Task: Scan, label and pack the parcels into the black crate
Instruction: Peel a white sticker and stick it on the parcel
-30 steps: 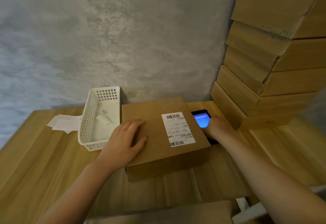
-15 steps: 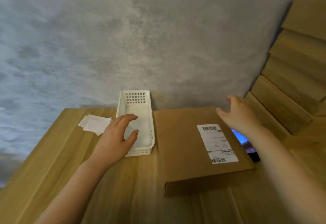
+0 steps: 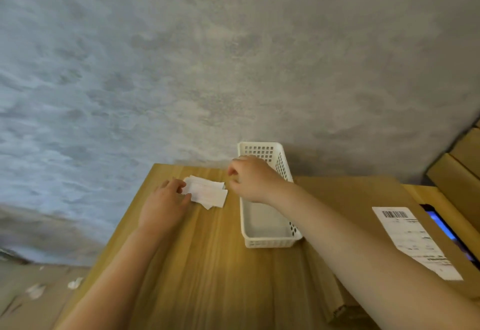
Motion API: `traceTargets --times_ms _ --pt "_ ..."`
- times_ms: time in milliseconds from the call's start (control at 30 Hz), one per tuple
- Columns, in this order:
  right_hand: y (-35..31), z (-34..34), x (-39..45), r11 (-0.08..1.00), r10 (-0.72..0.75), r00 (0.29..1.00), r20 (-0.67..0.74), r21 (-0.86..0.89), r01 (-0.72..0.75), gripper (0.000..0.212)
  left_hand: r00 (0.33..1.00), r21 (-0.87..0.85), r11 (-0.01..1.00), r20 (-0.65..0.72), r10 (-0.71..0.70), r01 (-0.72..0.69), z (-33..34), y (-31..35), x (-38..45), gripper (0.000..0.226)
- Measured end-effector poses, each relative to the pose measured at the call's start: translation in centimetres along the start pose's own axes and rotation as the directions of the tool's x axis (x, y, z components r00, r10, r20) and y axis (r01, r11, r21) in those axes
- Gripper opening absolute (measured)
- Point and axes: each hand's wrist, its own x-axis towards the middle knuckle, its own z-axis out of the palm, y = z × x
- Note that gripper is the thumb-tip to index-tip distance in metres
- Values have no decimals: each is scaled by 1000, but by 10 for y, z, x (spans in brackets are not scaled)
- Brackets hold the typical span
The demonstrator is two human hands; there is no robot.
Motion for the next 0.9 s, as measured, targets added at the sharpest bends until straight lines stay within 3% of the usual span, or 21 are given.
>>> traceTargets --times_ms 100,167,233,300,367,433,533,600,667,767,900 --pt "-18 19 25 982 -64 995 77 -175 77 21 1000 71 997 -2 -30 30 10 -7 6 41" --pt "-30 29 39 939 -33 989 147 -335 81 18 1000 74 997 -11 -25 26 15 -10 8 42" --pt "-42 37 49 859 102 958 267 -510 51 20 999 72 997 -30 -15 17 18 -13 10 39" --pt "-53 44 55 758 301 868 395 -651 33 36 999 62 998 -51 -2 5 18 -14 12 34" --pt "-60 48 60 719 383 822 422 -695 22 41 998 48 999 -58 6 -3 17 -15 13 28" --pt "-61 51 61 758 359 853 378 -651 -31 43 998 27 1000 -55 13 -12 17 -16 13 22" --pt "-58 53 59 824 305 918 253 -553 -121 73 999 -102 995 -40 -21 17 16 -17 10 14" --pt "-56 52 55 843 255 943 212 -527 -109 77 998 -200 979 -35 -52 44 14 -16 7 9" --pt "-56 48 52 881 191 965 181 -465 -87 63 996 -269 962 -57 -68 50 9 -14 2 7" --pt "-52 36 42 938 51 997 59 -344 -28 17 990 -379 925 -117 -79 29 -2 -10 -7 13" --pt "-46 8 9 998 10 1000 -27 56 -9 10 989 -527 850 -125 -75 -3 -22 8 -25 18"
